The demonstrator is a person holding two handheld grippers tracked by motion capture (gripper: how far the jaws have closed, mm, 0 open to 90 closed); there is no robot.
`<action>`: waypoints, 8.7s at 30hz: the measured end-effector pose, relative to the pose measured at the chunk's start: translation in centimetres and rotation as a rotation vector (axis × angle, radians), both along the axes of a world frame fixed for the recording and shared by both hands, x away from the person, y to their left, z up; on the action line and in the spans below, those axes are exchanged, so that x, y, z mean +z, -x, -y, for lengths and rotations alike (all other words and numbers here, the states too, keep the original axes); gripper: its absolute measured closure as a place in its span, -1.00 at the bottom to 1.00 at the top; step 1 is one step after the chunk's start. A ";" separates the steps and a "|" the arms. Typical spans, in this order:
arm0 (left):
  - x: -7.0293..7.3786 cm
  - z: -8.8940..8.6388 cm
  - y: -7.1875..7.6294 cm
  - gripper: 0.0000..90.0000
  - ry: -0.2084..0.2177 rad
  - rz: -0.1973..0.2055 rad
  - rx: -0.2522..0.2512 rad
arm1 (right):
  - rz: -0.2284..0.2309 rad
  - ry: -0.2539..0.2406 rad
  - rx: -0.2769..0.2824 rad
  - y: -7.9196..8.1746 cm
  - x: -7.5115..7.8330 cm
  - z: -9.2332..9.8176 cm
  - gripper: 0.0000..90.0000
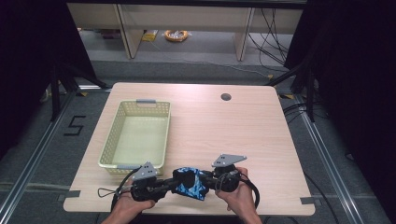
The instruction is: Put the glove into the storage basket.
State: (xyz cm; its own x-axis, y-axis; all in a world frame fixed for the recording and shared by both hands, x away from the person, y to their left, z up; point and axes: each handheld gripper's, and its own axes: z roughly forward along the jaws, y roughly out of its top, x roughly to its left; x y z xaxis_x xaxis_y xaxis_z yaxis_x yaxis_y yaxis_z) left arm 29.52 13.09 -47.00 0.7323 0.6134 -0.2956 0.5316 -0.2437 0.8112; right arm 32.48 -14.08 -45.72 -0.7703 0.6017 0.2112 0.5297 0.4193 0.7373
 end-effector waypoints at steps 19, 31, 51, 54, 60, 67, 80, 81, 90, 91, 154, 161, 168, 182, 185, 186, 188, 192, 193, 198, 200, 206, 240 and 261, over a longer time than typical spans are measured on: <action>5.0 -3.2 -2.1 0.81 0.033 0.033 0.058 | 0.087 -0.001 0.025 -2.3 6.2 -3.0 0.78; 6.3 -5.0 -2.9 0.81 0.038 0.023 0.089 | 0.087 0.001 0.034 -3.5 8.1 -5.0 0.78; 7.2 -9.8 -5.4 0.80 0.034 -0.002 0.175 | 0.062 0.035 0.081 -7.9 9.6 -10.6 0.78; 7.0 -10.6 -5.7 0.80 0.036 -0.006 0.185 | 0.050 0.040 0.079 -8.5 9.3 -11.7 0.78; 6.2 -12.2 -6.4 0.80 0.034 -0.040 0.219 | 0.036 0.044 0.091 -9.6 8.5 -13.6 0.78; 5.0 -13.7 -6.9 0.80 0.025 -0.062 0.259 | -0.005 0.068 0.082 -10.6 7.2 -15.6 0.78; 3.5 -15.3 -7.6 0.79 0.010 -0.099 0.286 | -0.032 0.101 0.102 -12.0 5.1 -17.9 0.77; 3.2 -15.4 -7.7 0.79 0.009 -0.105 0.284 | -0.022 0.092 0.108 -12.0 4.9 -18.1 0.77; 1.9 -15.8 -8.2 0.79 -0.014 -0.147 0.292 | -0.063 0.129 0.104 -12.8 2.8 -19.1 0.77; 1.7 -15.8 -8.3 0.79 -0.015 -0.148 0.297 | -0.068 0.139 0.096 -12.8 2.7 -19.2 0.77; 3.9 -14.9 -7.8 -0.20 -0.008 -0.130 0.308 | -0.015 0.313 0.032 -12.7 1.7 -21.6 0.20; 4.4 -13.5 -6.8 -0.30 0.011 -0.119 0.267 | 0.031 0.258 0.047 -11.9 3.4 -19.8 0.04; 4.8 -12.3 -6.1 -0.35 0.039 -0.107 0.234 | 0.037 0.207 0.050 -10.7 4.7 -17.6 -0.04; 5.4 -9.4 -4.7 -0.40 0.052 -0.079 0.165 | 0.059 0.117 0.026 -8.9 5.5 -12.2 -0.12; 5.3 -9.0 -4.5 -0.42 0.051 -0.075 0.152 | 0.055 0.086 -0.008 -8.5 5.6 -11.0 -0.13; 5.3 -8.8 -4.5 -0.42 0.048 -0.072 0.153 | 0.048 0.084 -0.015 -8.4 5.6 -10.7 -0.13; 5.2 -8.5 -4.3 -0.41 0.047 -0.064 0.146 | 0.048 0.071 -0.021 -8.2 5.7 -9.8 -0.13; 5.3 -8.0 -3.9 -0.41 0.043 -0.043 0.138 | 0.059 0.019 -0.026 -7.7 6.1 -8.0 -0.14; 5.3 -7.9 -3.8 -0.42 0.038 -0.034 0.135 | 0.051 0.017 -0.039 -7.6 6.2 -7.7 -0.14; 5.1 -7.0 -3.4 -0.41 0.034 -0.013 0.127 | 0.082 -0.030 -0.042 -7.0 5.9 -6.0 -0.15; 5.0 -6.7 -3.4 -0.40 0.029 -0.013 0.113 | 0.067 -0.035 -0.049 -6.7 5.8 -5.5 -0.15; 4.3 -5.8 -3.4 -0.40 0.028 -0.028 0.099 | 0.085 -0.050 -0.053 -6.0 5.2 -3.7 -0.15; 2.6 -4.7 -0.1 -0.45 0.002 0.034 0.030 | 0.053 -0.126 -0.117 -2.2 3.1 1.2 -0.61; -0.7 -4.0 1.2 -0.54 -0.100 0.067 -0.006 | -0.005 -0.131 -0.092 -0.2 -0.5 2.4 -0.61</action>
